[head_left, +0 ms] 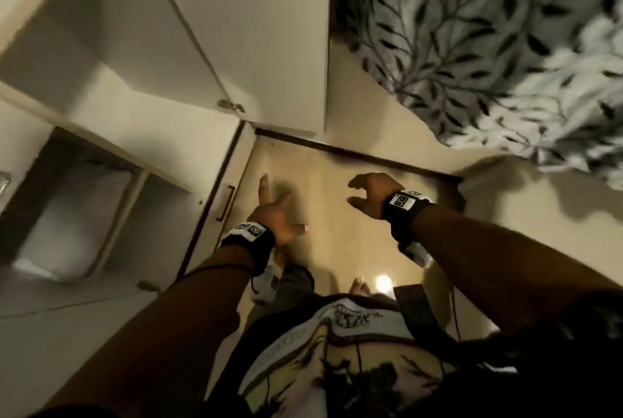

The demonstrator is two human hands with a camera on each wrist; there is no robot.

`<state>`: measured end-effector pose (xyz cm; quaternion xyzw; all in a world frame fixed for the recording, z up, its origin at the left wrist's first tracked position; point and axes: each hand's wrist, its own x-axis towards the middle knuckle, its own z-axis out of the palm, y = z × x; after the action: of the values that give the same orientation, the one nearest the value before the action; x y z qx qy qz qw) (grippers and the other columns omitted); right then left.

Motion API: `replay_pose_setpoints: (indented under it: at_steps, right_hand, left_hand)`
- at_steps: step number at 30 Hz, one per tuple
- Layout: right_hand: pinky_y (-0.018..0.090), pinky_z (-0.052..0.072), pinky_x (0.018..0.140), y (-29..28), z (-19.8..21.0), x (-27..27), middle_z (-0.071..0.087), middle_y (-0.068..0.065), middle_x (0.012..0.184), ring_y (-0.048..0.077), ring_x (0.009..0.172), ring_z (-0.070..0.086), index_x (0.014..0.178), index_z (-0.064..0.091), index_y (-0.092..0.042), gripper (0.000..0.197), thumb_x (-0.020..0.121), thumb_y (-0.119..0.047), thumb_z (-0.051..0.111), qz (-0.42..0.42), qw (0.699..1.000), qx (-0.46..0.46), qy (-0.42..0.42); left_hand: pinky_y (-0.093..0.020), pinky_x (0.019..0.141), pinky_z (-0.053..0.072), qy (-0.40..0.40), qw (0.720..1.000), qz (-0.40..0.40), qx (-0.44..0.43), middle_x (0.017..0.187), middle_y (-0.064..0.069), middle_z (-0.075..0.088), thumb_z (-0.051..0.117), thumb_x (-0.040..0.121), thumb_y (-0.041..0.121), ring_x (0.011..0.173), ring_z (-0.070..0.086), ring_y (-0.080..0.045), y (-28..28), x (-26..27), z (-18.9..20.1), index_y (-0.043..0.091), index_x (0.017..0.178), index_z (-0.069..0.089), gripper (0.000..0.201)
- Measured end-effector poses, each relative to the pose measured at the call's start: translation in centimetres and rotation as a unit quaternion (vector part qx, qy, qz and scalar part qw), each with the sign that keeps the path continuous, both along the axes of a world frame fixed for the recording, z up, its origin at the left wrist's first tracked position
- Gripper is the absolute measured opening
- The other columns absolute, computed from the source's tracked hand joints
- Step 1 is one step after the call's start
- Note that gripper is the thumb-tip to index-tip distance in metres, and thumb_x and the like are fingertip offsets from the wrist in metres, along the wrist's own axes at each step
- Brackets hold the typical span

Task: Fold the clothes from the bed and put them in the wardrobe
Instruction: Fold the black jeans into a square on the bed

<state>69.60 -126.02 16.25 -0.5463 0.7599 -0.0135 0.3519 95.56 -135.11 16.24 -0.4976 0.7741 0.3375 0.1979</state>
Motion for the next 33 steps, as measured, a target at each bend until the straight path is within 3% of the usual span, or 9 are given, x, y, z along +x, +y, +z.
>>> replay_pose_setpoints:
  at_steps: [5, 8, 11, 13, 15, 20, 24, 31, 33]
  right_hand:
    - [0.031, 0.049, 0.096, 13.4, -0.3, -1.5, 0.067, 0.0, 0.128, 0.024, 0.116, 0.063, 0.134, 0.06, -0.02, 0.046, 0.095, -0.043, 0.064, -0.112, 0.993, 0.042, 0.003]
    - [0.031, 0.051, 0.094, 20.4, -0.5, -0.7, 0.069, -0.001, 0.124, 0.023, 0.113, 0.064, 0.132, 0.062, -0.021, 0.043, 0.095, -0.043, 0.063, -0.188, 0.981, 0.039, 0.006]
    - [0.031, 0.051, 0.091, 26.4, -0.7, 1.0, 0.07, -0.002, 0.12, 0.023, 0.111, 0.065, 0.13, 0.063, -0.021, 0.041, 0.095, -0.044, 0.061, -0.28, 0.96, 0.025, 0.012]
    - [0.031, 0.05, 0.091, 30.4, -0.6, 3.0, 0.07, -0.002, 0.121, 0.024, 0.113, 0.065, 0.13, 0.063, -0.022, 0.04, 0.096, -0.045, 0.06, -0.342, 0.939, 0.023, 0.012]
    - [0.03, 0.049, 0.091, 34.5, -0.4, 5.1, 0.07, -0.002, 0.121, 0.025, 0.113, 0.064, 0.129, 0.064, -0.024, 0.038, 0.097, -0.044, 0.059, -0.394, 0.918, 0.037, 0.014]
    - [0.037, 0.055, 0.084, 42.9, 0.7, 9.7, 0.071, 0.006, 0.112, 0.033, 0.103, 0.066, 0.115, 0.066, -0.025, 0.04, 0.087, -0.05, 0.051, -0.448, 0.891, 0.067, 0.027]
    - [0.037, 0.054, 0.085, 49.0, 2.5, 12.1, 0.07, 0.009, 0.112, 0.033, 0.103, 0.064, 0.118, 0.067, -0.021, 0.032, 0.095, -0.04, 0.056, -0.504, 0.861, 0.043, 0.046]
    - [0.028, 0.046, 0.085, 63.8, 4.0, 15.2, 0.072, -0.003, 0.112, 0.023, 0.105, 0.064, 0.12, 0.068, -0.024, 0.032, 0.095, -0.042, 0.058, -0.627, 0.776, -0.043, 0.051]
    - [0.028, 0.045, 0.084, 69.7, 4.2, 16.6, 0.073, -0.005, 0.11, 0.022, 0.104, 0.064, 0.119, 0.068, -0.025, 0.032, 0.095, -0.044, 0.057, -0.657, 0.75, -0.043, 0.059]
  left_hand:
    - [-0.034, 0.117, 0.037, 0.012, 0.995, -0.095, 0.023, 0.157, 0.007, -0.043, 0.075, 0.08, 0.06, 0.143, 0.043, -0.025, 6.7, -4.2, 0.4, 0.037, 0.157, 0.029, 0.093]
    - [-0.033, 0.118, 0.034, 0.024, 0.984, -0.176, 0.012, 0.164, 0.002, -0.029, 0.076, 0.08, 0.06, 0.144, 0.04, -0.024, 9.4, -5.8, 0.4, 0.035, 0.154, 0.035, 0.088]
    - [-0.031, 0.118, 0.032, 0.034, 0.96, -0.279, 0.018, 0.168, -0.004, 0.017, 0.072, 0.084, 0.059, 0.146, 0.038, -0.023, 12.0, -7.1, -0.2, 0.032, 0.153, 0.04, 0.081]
    - [-0.03, 0.111, 0.04, 0.052, 0.944, -0.321, 0.047, 0.152, 0.0, 0.049, 0.073, 0.086, 0.056, 0.132, 0.054, -0.021, 14.0, -7.7, -0.7, 0.03, 0.149, 0.046, 0.073]
    - [-0.031, 0.104, 0.046, 0.068, 0.937, -0.333, 0.076, 0.138, 0.003, 0.062, 0.075, 0.085, 0.053, 0.118, 0.063, -0.018, 16.8, -8.1, -1.2, 0.03, 0.143, 0.054, 0.065]
    - [-0.028, 0.096, 0.051, 0.125, 0.924, -0.347, 0.097, 0.116, 0.01, 0.071, 0.078, 0.084, 0.046, 0.102, 0.066, -0.013, 25.1, -9.0, -1.1, 0.03, 0.126, 0.067, 0.047]
    - [-0.027, 0.093, 0.052, 0.146, 0.892, -0.416, 0.097, 0.106, 0.014, 0.07, 0.078, 0.084, 0.044, 0.088, 0.063, -0.008, 32.7, -10.4, 0.5, 0.03, 0.12, 0.07, 0.04]
    - [-0.026, 0.095, 0.05, 0.139, 0.815, -0.556, 0.081, 0.113, 0.012, 0.072, 0.076, 0.085, 0.048, 0.103, 0.067, -0.011, 48.9, -14.5, 2.1, 0.029, 0.123, 0.069, 0.044]
    - [-0.026, 0.095, 0.05, 0.13, 0.796, -0.583, 0.094, 0.108, 0.012, 0.07, 0.077, 0.085, 0.046, 0.104, 0.067, -0.012, 55.5, -15.4, 2.1, 0.029, 0.12, 0.069, 0.04]
